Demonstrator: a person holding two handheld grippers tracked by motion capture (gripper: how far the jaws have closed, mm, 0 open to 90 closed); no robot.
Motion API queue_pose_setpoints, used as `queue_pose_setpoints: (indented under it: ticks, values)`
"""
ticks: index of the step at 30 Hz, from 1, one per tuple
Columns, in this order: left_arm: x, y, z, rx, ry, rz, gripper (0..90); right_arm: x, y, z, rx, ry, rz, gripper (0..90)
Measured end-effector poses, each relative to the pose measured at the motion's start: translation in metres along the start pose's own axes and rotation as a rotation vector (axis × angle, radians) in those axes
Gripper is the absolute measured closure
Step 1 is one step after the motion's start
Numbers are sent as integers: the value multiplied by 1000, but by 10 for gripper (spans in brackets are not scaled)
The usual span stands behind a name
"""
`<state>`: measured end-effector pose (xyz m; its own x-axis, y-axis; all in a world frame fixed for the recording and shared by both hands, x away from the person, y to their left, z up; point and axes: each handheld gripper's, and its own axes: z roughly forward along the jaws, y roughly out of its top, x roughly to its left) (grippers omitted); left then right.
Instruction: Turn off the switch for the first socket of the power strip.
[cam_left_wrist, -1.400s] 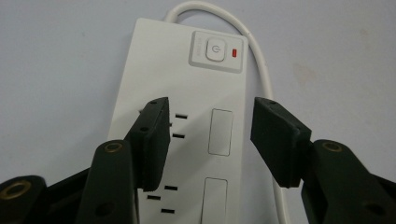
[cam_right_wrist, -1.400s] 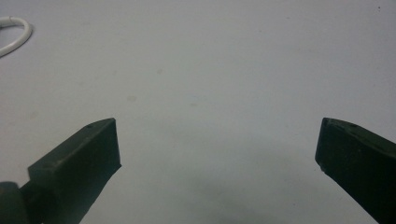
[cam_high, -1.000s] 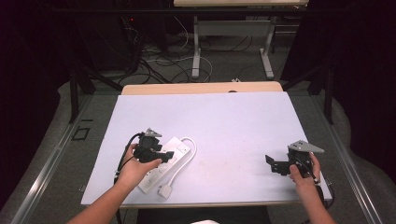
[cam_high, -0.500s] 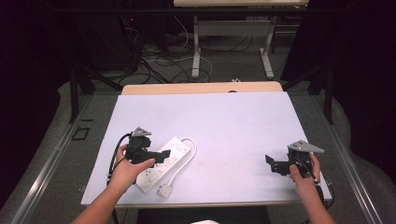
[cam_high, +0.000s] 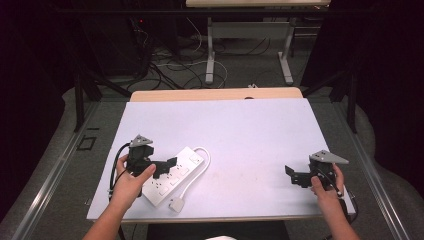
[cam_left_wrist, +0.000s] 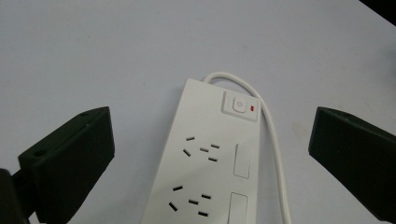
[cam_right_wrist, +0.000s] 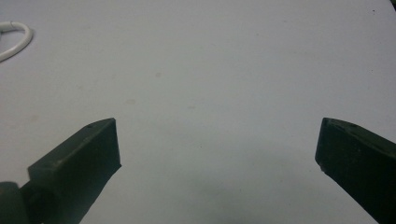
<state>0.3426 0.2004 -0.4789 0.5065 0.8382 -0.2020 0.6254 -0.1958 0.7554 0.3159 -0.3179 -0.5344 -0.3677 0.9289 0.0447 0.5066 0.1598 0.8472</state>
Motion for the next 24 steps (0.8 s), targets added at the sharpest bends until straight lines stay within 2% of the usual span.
queue_pose_setpoints:
  ticks: [1, 2, 3, 12, 19, 24]
  values:
    - [2, 0, -1, -7, 1, 8, 3, 0, 0, 0, 0, 0, -1, 0]
    - [1, 0, -3, -23, 1, -16, 3, 0, 0, 0, 0, 0, -2, 0]
    - [3, 0, -4, -26, 0, -8, 3, 1, 0, 0, 1, -1, 0, 0]
    - [15, -6, -16, -74, 45, -48, 3, 0, 0, 0, 0, 0, -1, 0]
    - [29, -18, -22, -114, 95, -85, 3, 0, 0, 0, -9, -6, 2, 0]
    - [40, -28, -29, -122, 117, -108, 3, 0, 0, 1, -2, 2, 2, 0]
